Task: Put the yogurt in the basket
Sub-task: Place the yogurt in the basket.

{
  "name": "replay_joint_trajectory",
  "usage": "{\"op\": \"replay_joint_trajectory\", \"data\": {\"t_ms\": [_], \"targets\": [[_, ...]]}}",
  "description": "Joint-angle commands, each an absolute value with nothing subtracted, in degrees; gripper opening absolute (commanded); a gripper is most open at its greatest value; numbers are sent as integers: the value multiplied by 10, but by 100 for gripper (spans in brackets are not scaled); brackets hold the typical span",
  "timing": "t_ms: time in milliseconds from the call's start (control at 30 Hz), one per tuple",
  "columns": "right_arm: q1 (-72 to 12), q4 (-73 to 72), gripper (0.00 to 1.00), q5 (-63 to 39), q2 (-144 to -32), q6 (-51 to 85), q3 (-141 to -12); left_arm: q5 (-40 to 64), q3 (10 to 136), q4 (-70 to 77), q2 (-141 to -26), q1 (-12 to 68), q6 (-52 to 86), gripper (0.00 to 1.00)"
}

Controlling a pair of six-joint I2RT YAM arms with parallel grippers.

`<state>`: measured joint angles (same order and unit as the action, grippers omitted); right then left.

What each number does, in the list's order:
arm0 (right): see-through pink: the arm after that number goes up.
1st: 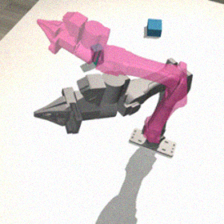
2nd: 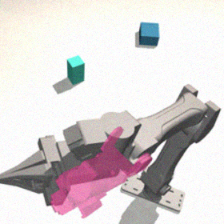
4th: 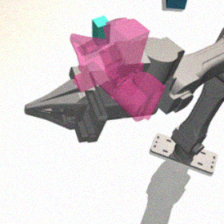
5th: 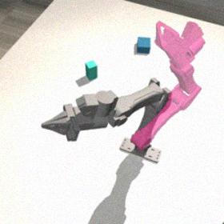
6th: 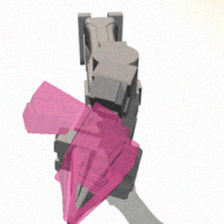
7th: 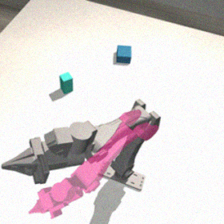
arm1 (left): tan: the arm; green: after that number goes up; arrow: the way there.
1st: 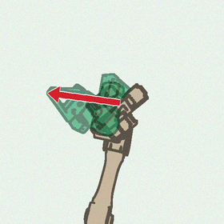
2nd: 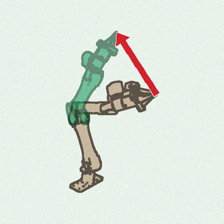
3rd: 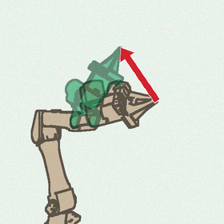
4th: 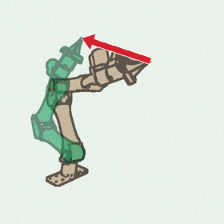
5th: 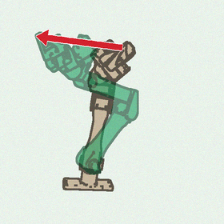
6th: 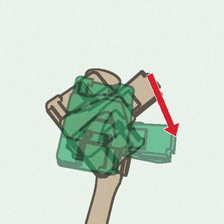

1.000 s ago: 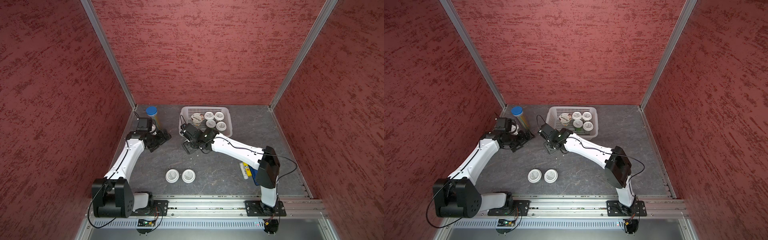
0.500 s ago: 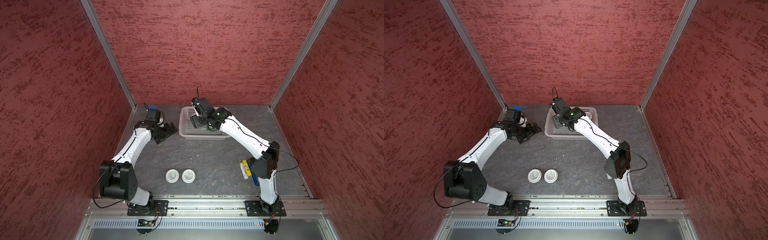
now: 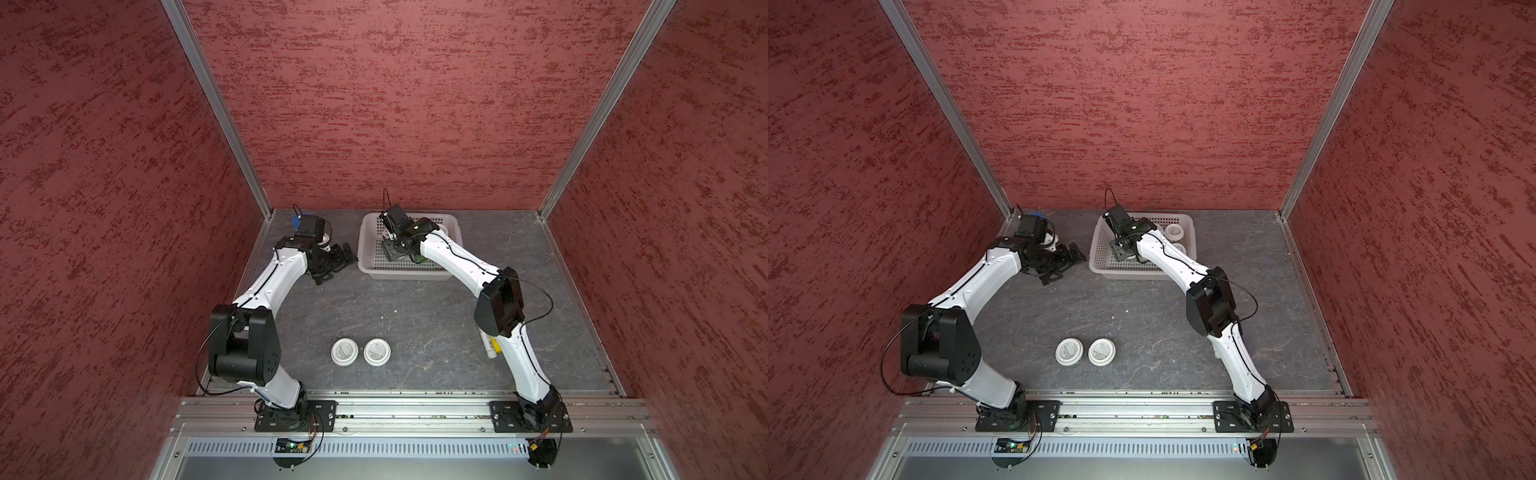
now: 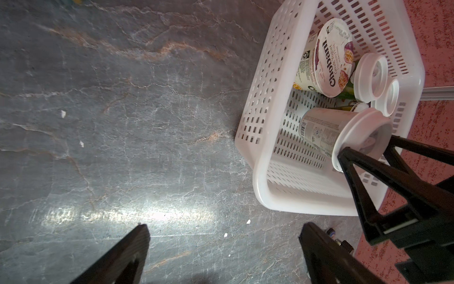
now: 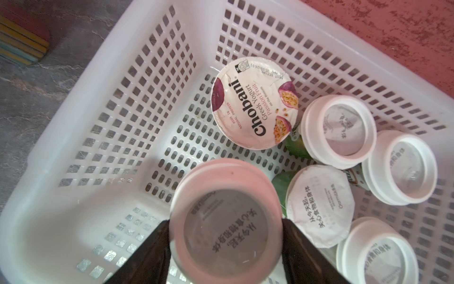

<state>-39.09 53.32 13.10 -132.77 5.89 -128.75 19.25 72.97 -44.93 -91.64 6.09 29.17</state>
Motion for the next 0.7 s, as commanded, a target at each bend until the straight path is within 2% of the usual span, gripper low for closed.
{"op": "replay_joint_trajectory", "data": {"t_ms": [0, 667], "targets": [[-380, 511, 71, 134, -1337, 53, -1297, 198, 736, -436, -921, 62, 294, 100], [-355, 491, 75, 142, -1388, 37, -1311, 205, 736, -436, -932, 56, 294, 100]]}}
